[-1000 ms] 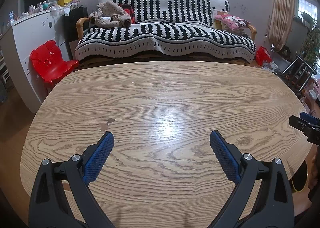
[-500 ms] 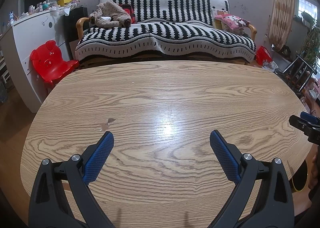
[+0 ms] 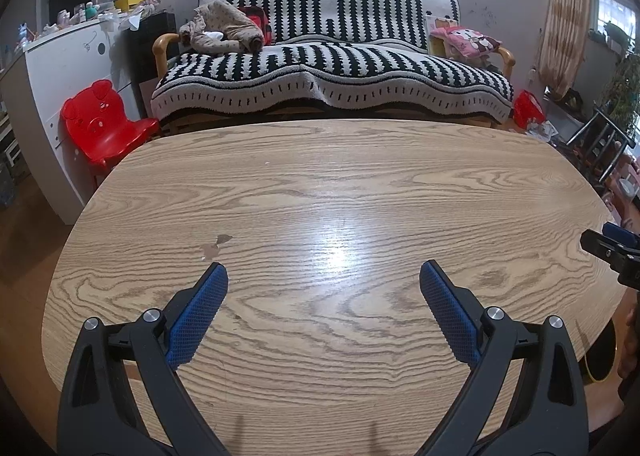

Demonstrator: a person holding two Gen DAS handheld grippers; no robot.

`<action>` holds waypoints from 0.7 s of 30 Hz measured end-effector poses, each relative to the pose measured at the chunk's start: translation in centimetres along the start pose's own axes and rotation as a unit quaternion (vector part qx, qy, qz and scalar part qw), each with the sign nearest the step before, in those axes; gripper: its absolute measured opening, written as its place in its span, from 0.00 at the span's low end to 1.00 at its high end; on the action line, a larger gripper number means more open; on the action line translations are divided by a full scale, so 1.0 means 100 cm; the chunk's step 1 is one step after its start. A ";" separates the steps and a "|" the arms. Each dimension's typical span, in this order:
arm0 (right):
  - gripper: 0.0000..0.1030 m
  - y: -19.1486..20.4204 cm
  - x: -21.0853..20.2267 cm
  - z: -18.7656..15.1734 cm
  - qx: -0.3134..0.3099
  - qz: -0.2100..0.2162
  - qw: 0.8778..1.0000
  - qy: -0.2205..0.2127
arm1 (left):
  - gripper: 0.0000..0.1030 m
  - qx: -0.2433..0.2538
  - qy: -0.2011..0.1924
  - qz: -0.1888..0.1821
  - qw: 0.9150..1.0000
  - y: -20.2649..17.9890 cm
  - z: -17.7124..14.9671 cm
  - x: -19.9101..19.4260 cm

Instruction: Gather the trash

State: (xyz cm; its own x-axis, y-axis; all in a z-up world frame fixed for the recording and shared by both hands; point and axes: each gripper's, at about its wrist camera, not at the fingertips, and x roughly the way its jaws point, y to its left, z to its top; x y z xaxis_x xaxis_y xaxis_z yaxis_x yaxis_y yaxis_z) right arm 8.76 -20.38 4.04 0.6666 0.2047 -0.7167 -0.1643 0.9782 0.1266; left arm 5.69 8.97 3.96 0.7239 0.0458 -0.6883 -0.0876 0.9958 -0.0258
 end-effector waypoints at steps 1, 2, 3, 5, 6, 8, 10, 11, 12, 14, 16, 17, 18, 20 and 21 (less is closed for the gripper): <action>0.92 0.000 0.000 0.000 0.000 0.000 1.000 0.000 | 0.91 -0.001 0.002 -0.002 1.000 0.001 -0.001 0.001; 0.92 0.000 0.000 0.000 0.000 0.000 1.000 0.000 | 0.91 -0.003 0.004 -0.003 1.000 0.002 -0.002 0.001; 0.92 0.000 0.000 0.000 0.000 0.000 1.000 0.000 | 0.91 -0.003 0.004 -0.003 1.000 0.002 -0.003 0.001; 0.92 0.000 0.000 0.000 0.000 0.000 1.000 0.000 | 0.91 -0.001 0.003 0.000 1.000 0.004 -0.003 0.002; 0.92 0.000 0.000 0.000 0.000 0.000 1.000 0.000 | 0.91 0.001 0.001 0.001 1.000 0.004 -0.003 0.002; 0.92 0.000 0.000 0.000 0.000 0.000 1.000 0.000 | 0.91 0.003 0.000 -0.004 1.000 0.003 -0.002 0.001; 0.92 0.000 0.000 0.000 0.000 0.000 1.000 0.000 | 0.91 0.002 -0.005 -0.004 1.000 0.003 -0.002 -0.001; 0.92 0.000 0.000 0.000 0.000 0.000 1.000 0.000 | 0.91 0.003 -0.009 0.003 1.000 0.003 -0.002 -0.002; 0.92 0.000 0.000 0.000 0.000 0.000 1.000 0.001 | 0.91 0.007 -0.011 0.005 1.000 0.003 -0.002 -0.003; 0.92 0.000 0.000 0.000 0.000 0.000 1.000 0.000 | 0.91 0.009 -0.013 0.007 1.000 0.002 -0.002 -0.003; 0.92 0.000 0.000 0.000 0.000 0.000 1.000 0.000 | 0.91 0.011 -0.015 0.010 1.000 0.002 -0.002 -0.004; 0.92 0.000 -0.001 0.000 0.000 0.001 1.000 0.000 | 0.92 0.012 -0.015 0.011 1.000 0.001 -0.001 -0.004; 0.92 0.000 0.000 0.000 -0.001 0.001 1.000 0.000 | 0.92 0.011 -0.014 0.013 1.000 0.002 -0.001 -0.003; 0.92 0.000 0.000 0.000 -0.001 0.000 1.000 0.000 | 0.93 0.007 -0.008 0.012 1.000 0.004 0.000 -0.002; 0.92 0.000 0.000 0.000 0.000 0.000 1.000 0.001 | 0.93 0.004 -0.005 0.010 1.000 0.005 0.001 -0.001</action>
State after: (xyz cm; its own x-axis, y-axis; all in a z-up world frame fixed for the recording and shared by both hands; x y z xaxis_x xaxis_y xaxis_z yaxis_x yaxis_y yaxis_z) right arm 8.79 -20.38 4.08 0.6653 0.2056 -0.7177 -0.1653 0.9780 0.1269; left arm 5.64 9.44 4.09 0.7295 0.0669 -0.6807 -0.0968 0.9953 -0.0059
